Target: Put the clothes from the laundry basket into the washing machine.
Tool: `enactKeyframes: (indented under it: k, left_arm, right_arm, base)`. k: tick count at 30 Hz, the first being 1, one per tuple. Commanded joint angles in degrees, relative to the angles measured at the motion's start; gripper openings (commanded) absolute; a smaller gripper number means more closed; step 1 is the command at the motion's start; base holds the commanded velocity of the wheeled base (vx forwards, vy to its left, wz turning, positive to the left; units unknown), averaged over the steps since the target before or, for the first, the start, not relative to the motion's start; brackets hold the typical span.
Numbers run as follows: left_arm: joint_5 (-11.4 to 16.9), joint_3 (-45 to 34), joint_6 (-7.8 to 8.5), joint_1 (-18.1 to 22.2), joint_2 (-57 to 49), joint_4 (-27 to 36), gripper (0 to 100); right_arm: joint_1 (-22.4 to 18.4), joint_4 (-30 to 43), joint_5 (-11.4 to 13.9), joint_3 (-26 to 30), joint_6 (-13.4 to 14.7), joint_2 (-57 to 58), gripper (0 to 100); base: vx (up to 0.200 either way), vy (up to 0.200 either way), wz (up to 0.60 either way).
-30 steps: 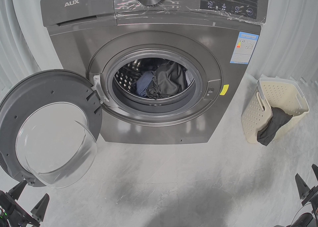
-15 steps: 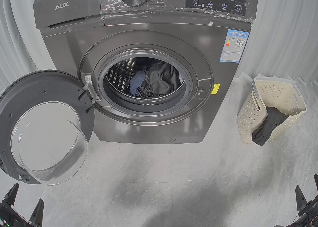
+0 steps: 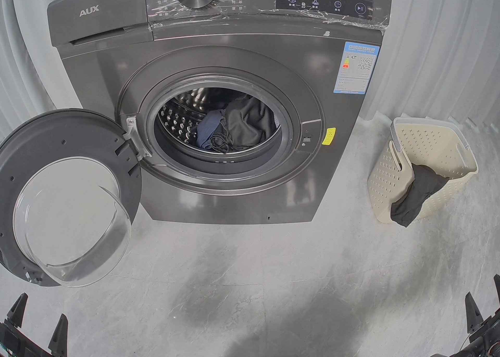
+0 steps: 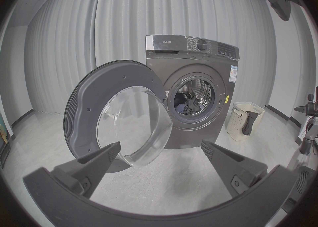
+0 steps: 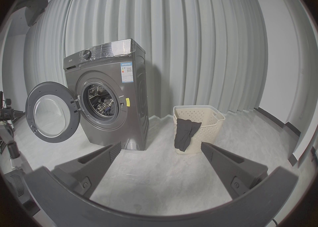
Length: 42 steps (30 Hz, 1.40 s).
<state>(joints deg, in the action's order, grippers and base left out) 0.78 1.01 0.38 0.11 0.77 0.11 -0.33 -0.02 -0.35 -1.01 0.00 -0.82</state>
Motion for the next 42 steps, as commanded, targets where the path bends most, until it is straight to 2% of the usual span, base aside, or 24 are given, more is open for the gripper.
enactKeyframes:
  k: [1, 17, 26, 42]
  left_arm:
    - [0.0, -1.0, -0.03, 0.1, -0.8, 0.0, 100]
    - [0.0, -1.0, -0.11, 0.1, -0.8, 0.0, 100]
    - [-0.7, -1.0, -1.43, 0.1, -0.8, 0.0, 100]
    - [-0.5, -1.0, -0.64, 0.1, -0.8, 0.0, 100]
  right_arm:
    - [-0.1, -0.1, 0.0, 1.0, 0.0, 0.3, 100]
    - [0.2, -0.1, 0.0, 1.0, -0.1, 0.4, 100]
    - [0.2, 0.0, 0.0, 1.0, -0.1, 0.4, 100]
    - [0.2, -0.1, 0.0, 1.0, 0.0, 0.4, 100]
  base:
    - [0.000, -0.200, 0.00]
    - [0.000, -0.200, 0.00]
    - [0.000, -0.200, 0.00]
    - [0.000, -0.200, 0.00]
